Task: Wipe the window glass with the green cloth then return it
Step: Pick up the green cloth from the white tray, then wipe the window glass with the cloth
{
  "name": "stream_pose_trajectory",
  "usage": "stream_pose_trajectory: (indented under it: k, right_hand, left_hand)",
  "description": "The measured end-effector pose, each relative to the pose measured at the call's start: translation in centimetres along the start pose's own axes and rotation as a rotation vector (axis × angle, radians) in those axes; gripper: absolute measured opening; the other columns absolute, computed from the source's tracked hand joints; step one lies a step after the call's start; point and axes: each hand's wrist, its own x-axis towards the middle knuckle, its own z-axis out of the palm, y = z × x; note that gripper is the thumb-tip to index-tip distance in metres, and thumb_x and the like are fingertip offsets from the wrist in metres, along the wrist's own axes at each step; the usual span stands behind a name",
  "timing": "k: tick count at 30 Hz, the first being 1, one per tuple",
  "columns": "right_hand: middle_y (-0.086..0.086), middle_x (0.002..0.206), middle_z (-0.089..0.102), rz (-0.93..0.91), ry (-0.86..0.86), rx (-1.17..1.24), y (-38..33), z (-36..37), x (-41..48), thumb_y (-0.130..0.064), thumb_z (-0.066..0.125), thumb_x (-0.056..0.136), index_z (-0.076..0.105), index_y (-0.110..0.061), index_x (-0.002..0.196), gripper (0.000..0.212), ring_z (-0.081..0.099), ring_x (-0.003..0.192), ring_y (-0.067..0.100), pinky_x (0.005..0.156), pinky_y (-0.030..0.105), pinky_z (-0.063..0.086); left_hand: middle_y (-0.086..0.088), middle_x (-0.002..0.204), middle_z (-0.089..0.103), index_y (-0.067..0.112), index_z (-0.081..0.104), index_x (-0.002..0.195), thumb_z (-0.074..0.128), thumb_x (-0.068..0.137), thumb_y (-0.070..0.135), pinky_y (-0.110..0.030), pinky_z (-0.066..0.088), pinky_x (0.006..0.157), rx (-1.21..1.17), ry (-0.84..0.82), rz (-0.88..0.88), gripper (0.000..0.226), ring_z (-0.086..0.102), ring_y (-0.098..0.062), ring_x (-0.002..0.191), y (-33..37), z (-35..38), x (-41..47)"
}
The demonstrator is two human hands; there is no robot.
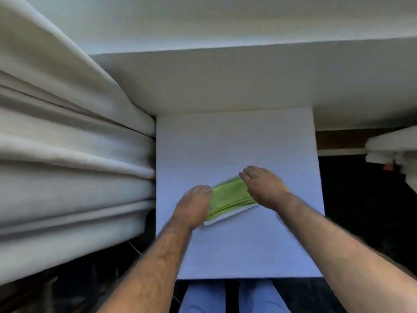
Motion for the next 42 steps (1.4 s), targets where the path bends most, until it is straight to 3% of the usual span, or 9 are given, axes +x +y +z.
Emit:
stream_pose_trajectory:
  k: [3, 6, 10, 15, 21, 26, 31, 36, 42]
  right_hand:
    - [0.011, 0.128, 0.066, 0.060, -0.027, -0.019, 0.5, 2.9, 1.1, -0.006, 0.065, 0.087, 0.062, -0.009, 0.133, 0.046, 0.064, 0.118, 0.035, 0.091, 0.044, 0.056]
    - [0.008, 0.124, 0.066, 0.083, -0.007, -0.089, 0.2, 4.6, 1.4, -0.001, 0.062, 0.083, 0.062, -0.012, 0.128, 0.047, 0.063, 0.113, 0.033, 0.089, 0.044, 0.054]
    - [0.010, 0.111, 0.066, 0.124, 0.012, -0.108, 0.0, 6.0, 1.7, 0.003, 0.061, 0.077, 0.066, -0.011, 0.113, 0.039, 0.063, 0.103, 0.035, 0.083, 0.045, 0.052]
    - [0.008, 0.086, 0.063, 0.178, -0.034, -0.125, -0.8, 3.9, 1.5, 0.011, 0.079, 0.053, 0.064, -0.013, 0.081, 0.040, 0.061, 0.082, 0.033, 0.067, 0.038, 0.047]
    - [0.007, 0.105, 0.072, 0.208, -0.171, -0.041, -0.9, -4.4, 0.7, 0.005, 0.053, 0.087, 0.051, -0.019, 0.105, 0.030, 0.058, 0.083, 0.035, 0.073, 0.035, 0.034]
    - [0.013, 0.104, 0.068, 0.300, -0.158, 0.040, -0.3, -13.5, -0.6, -0.002, 0.056, 0.091, 0.072, -0.018, 0.115, 0.033, 0.070, 0.105, 0.037, 0.071, 0.034, 0.042]
    - [0.013, 0.106, 0.075, 0.364, 0.022, 0.065, -0.3, -24.5, -3.3, -0.011, 0.066, 0.085, 0.079, -0.021, 0.109, 0.030, 0.073, 0.101, 0.038, 0.079, 0.038, 0.058]
    - [0.011, 0.106, 0.074, 0.345, 0.207, 0.035, -1.1, -38.1, -6.9, -0.014, 0.072, 0.086, 0.079, -0.021, 0.106, 0.023, 0.071, 0.100, 0.037, 0.074, 0.034, 0.051]
    - [0.009, 0.104, 0.077, 0.328, 0.459, -0.039, -2.4, -53.5, -12.5, -0.017, 0.079, 0.088, 0.082, -0.019, 0.109, 0.021, 0.072, 0.095, 0.032, 0.087, 0.039, 0.061]
  left_hand:
    - [-0.017, 0.122, 0.069, 0.002, 0.067, 0.123, 0.081, 0.069, 0.003, -0.043, 0.061, 0.091, 0.076, 0.040, 0.014, 0.056, 0.070, -0.038, 0.108, -0.5, 4.0, 1.9]
    - [-0.006, 0.098, 0.071, 0.007, 0.070, 0.110, 0.082, 0.041, -0.003, -0.036, 0.059, 0.075, 0.224, 0.161, -0.012, 0.070, 0.069, -0.027, 0.084, -0.4, 5.8, 2.6]
    - [-0.002, 0.093, 0.068, 0.013, 0.070, 0.101, 0.063, 0.058, -0.007, -0.038, 0.051, 0.073, 0.268, 0.272, -0.081, 0.049, 0.066, -0.025, 0.085, 0.7, 6.1, 3.5]
    - [-0.004, 0.119, 0.059, 0.016, 0.065, 0.112, 0.057, 0.088, 0.003, -0.040, 0.041, 0.095, 0.067, 0.137, -0.165, 0.029, 0.053, -0.028, 0.117, 1.3, 4.4, 4.2]
    - [-0.009, 0.089, 0.060, 0.022, 0.050, 0.100, 0.049, 0.089, 0.003, -0.039, 0.049, 0.065, -0.343, 0.097, -0.200, 0.022, 0.057, -0.033, 0.078, 0.8, -2.3, 1.9]
    - [-0.012, 0.094, 0.077, 0.022, 0.074, 0.105, 0.061, 0.087, 0.006, -0.036, 0.057, 0.072, -0.330, 0.219, -0.190, 0.027, 0.070, -0.033, 0.087, 1.7, -10.8, 0.2]
    - [-0.009, 0.084, 0.078, 0.016, 0.079, 0.088, 0.079, 0.077, 0.013, -0.036, 0.058, 0.075, -0.303, 0.394, -0.154, 0.011, 0.070, -0.029, 0.086, 2.7, -21.5, -3.1]
    - [-0.002, 0.074, 0.065, 0.008, 0.073, 0.078, 0.090, 0.070, 0.008, -0.027, 0.043, 0.066, -0.305, 0.530, -0.075, 0.019, 0.058, -0.022, 0.075, 5.5, -34.5, -8.4]
    - [-0.009, 0.080, 0.068, 0.006, 0.067, 0.078, 0.089, 0.069, 0.002, -0.036, 0.055, 0.069, -0.247, 0.786, 0.033, 0.024, 0.060, -0.026, 0.073, 9.4, -49.0, -16.0]
